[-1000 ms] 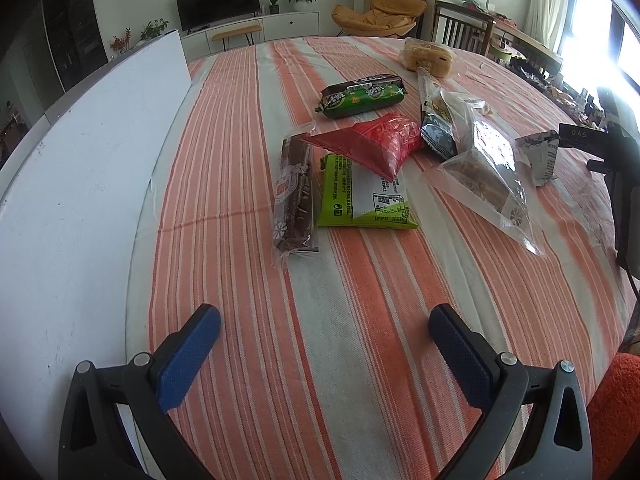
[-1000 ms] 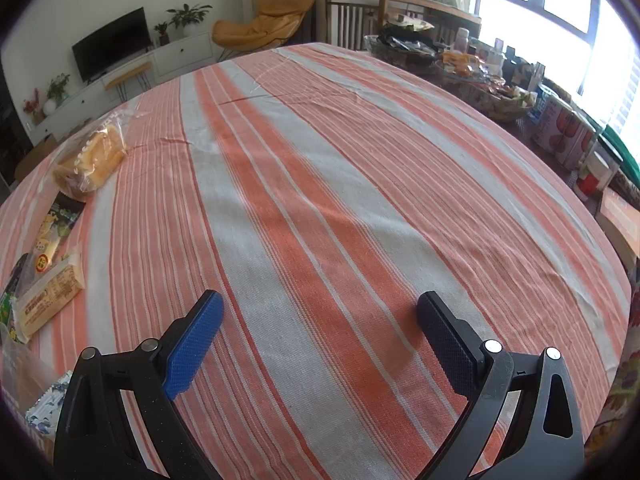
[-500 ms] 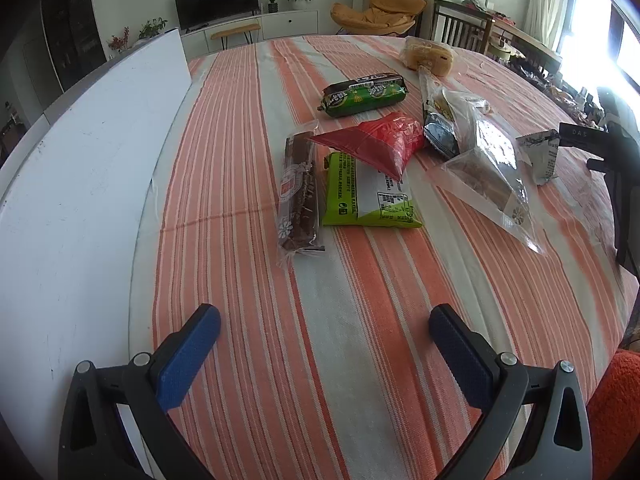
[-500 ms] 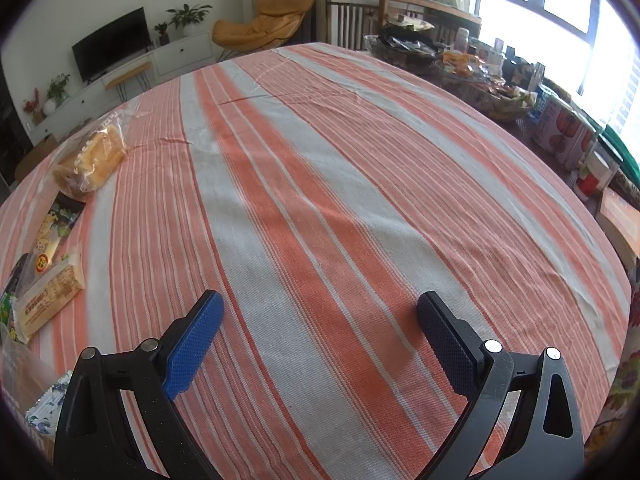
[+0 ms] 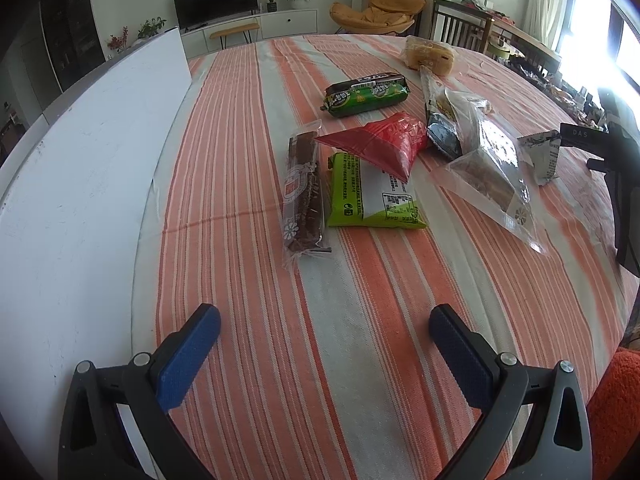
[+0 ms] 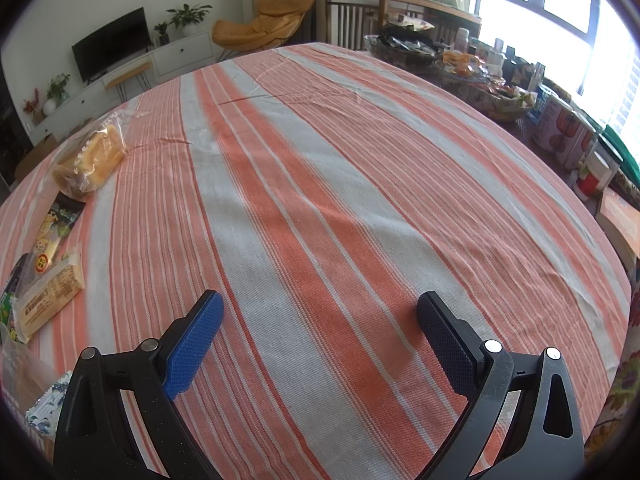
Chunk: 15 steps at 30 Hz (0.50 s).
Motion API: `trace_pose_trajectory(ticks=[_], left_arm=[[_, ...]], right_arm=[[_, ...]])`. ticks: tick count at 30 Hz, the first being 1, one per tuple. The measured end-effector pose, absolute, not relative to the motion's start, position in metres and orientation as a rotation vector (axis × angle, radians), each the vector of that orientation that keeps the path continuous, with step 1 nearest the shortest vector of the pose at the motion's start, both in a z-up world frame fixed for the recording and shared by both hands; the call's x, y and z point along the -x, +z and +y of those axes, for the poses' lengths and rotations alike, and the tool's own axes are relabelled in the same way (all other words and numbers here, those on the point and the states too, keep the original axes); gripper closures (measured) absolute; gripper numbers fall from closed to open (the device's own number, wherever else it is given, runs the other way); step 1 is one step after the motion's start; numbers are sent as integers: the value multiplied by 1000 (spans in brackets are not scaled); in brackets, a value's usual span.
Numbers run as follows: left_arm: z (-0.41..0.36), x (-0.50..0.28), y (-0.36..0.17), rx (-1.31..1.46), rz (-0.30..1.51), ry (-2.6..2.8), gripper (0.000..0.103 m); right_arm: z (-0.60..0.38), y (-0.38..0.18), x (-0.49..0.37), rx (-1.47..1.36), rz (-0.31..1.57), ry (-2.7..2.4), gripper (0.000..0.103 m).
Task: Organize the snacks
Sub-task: 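Move the left tool toward the brown-wrapped chocolate bar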
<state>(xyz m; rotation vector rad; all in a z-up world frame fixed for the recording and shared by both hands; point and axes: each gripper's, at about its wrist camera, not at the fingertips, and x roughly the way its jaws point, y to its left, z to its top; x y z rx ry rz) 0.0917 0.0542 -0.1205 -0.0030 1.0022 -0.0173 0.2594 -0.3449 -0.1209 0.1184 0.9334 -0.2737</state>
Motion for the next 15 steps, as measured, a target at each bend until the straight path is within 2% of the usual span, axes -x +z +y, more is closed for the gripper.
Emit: trace_pose_trajectory(ticks=[15], left_arm=[[56,-91,-121,4,1003,-15,0]], right_arm=[[-345,-121,-259,-118,933,-274,4]])
